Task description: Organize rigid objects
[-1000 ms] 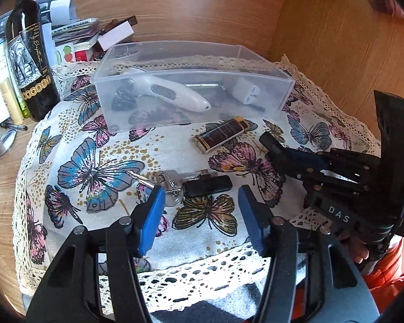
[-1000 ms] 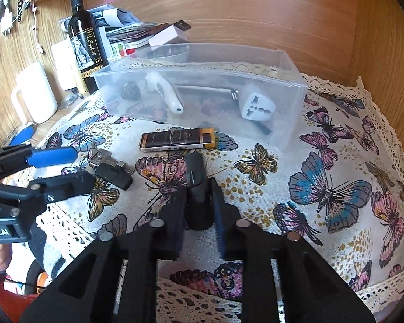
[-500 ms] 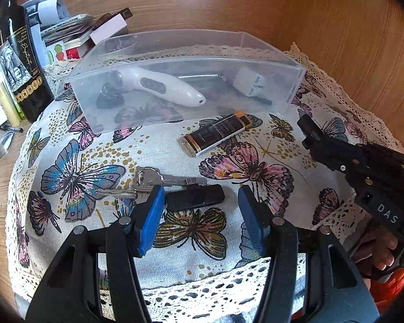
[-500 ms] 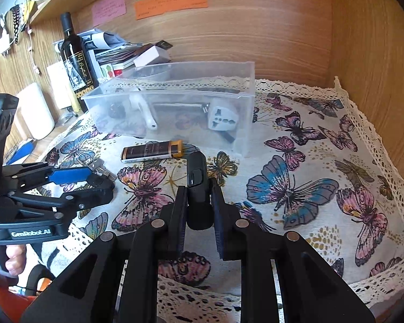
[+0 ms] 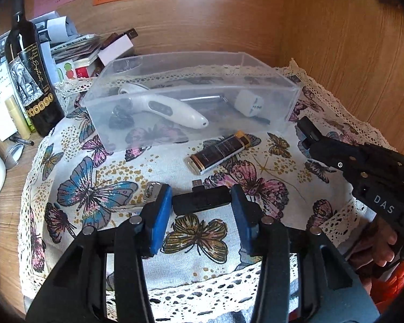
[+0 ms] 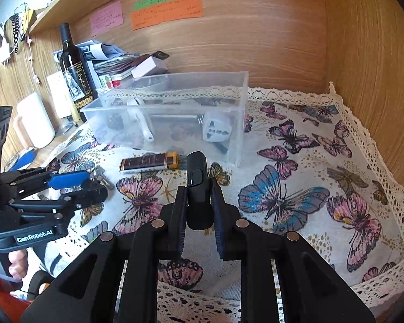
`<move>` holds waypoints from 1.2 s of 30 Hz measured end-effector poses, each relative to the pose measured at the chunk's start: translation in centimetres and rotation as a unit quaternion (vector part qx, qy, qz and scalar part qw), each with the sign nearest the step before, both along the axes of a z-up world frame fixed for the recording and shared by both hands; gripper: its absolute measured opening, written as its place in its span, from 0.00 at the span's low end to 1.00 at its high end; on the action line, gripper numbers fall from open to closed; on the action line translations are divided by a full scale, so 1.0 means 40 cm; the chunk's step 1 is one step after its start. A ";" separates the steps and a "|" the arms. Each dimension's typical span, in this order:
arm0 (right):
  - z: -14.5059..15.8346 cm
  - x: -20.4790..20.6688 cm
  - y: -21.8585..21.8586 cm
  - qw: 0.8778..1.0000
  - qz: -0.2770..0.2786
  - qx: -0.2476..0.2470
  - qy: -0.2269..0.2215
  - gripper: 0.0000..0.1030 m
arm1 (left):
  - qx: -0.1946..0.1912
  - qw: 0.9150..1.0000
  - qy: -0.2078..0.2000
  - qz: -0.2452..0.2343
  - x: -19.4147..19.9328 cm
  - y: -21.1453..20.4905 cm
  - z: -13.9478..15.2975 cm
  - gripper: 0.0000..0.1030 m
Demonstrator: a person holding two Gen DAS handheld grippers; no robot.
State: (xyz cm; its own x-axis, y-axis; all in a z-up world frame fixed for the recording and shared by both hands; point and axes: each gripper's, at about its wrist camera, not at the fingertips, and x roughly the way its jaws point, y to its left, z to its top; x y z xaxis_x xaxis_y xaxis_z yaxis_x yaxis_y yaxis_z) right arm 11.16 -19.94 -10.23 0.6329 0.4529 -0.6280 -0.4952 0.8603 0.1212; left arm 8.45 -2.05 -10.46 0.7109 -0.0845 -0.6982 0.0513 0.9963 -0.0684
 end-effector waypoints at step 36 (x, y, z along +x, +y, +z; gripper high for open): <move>0.106 0.235 0.201 0.999 0.023 -0.026 -0.038 0.16 | -0.018 0.999 -0.046 0.021 0.239 0.183 0.113 0.43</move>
State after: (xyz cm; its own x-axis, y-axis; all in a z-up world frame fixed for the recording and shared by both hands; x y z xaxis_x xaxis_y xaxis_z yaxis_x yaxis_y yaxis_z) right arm 20.56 -11.91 -5.99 0.6593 0.4504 -0.6020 -0.5397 0.8410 0.0382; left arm 18.01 5.25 -5.95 0.7758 -0.0776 -0.6261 0.0181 0.9947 -0.1008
